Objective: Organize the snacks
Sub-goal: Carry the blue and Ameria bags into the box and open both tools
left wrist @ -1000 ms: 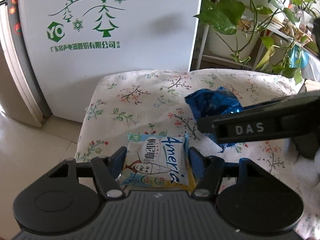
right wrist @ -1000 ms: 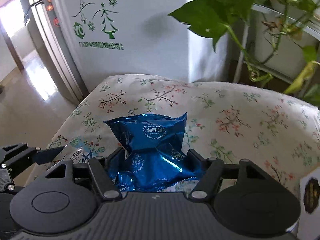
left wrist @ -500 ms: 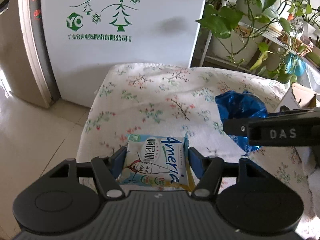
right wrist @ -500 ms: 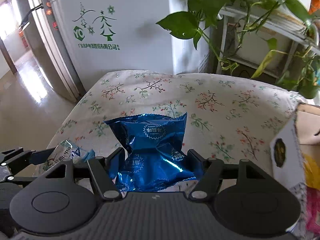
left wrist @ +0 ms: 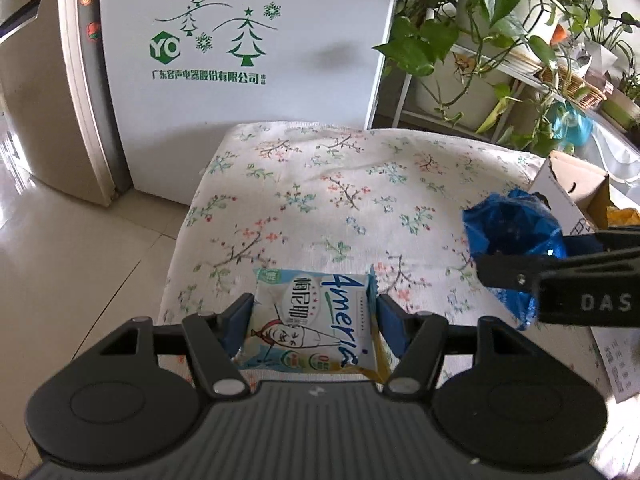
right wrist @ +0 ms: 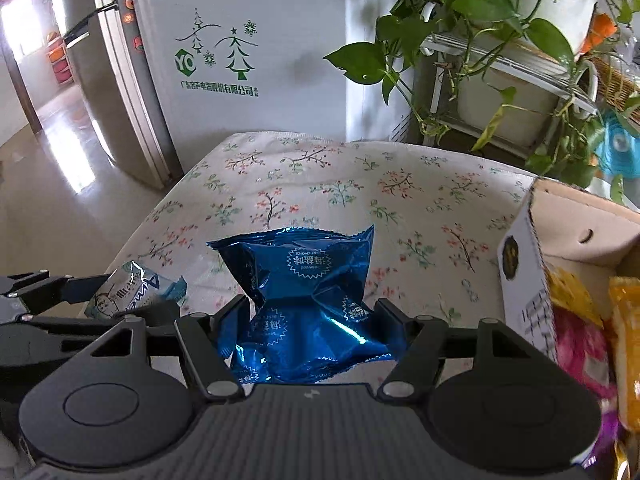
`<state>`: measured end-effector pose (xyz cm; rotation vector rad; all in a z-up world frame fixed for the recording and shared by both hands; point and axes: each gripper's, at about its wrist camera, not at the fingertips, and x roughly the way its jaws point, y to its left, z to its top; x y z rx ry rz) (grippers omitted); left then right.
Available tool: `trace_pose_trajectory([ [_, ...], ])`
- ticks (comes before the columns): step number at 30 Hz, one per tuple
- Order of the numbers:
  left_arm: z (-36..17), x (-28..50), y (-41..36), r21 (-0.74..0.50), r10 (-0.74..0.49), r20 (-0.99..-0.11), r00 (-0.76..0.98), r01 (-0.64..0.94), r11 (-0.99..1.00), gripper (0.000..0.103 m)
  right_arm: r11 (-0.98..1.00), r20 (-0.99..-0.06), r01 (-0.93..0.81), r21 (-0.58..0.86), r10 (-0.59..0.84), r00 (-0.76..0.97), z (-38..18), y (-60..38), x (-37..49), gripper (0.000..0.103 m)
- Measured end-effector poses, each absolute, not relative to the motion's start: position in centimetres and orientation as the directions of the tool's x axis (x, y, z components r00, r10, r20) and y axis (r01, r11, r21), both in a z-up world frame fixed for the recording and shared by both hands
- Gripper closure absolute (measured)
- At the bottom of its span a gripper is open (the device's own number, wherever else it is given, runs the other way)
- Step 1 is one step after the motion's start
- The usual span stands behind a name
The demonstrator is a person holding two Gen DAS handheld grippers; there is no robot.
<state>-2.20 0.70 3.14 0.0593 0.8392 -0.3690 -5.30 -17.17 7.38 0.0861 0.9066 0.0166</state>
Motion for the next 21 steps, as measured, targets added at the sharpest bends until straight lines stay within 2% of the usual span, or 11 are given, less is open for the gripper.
trace_pose_trajectory([
  [14, 3.4, -6.2, 1.3, -0.090, -0.300, -0.733, 0.610, 0.350, 0.933, 0.038, 0.996, -0.774, 0.020, 0.090, 0.058, 0.631, 8.3, -16.8, -10.4, 0.028],
  [21, 5.1, -7.6, 1.2, -0.094, -0.310, -0.698, 0.646, 0.346, 0.933, 0.038, 0.993, -0.741, 0.046, 0.108, 0.050, 0.670, 9.8, -18.2, -12.2, 0.028],
])
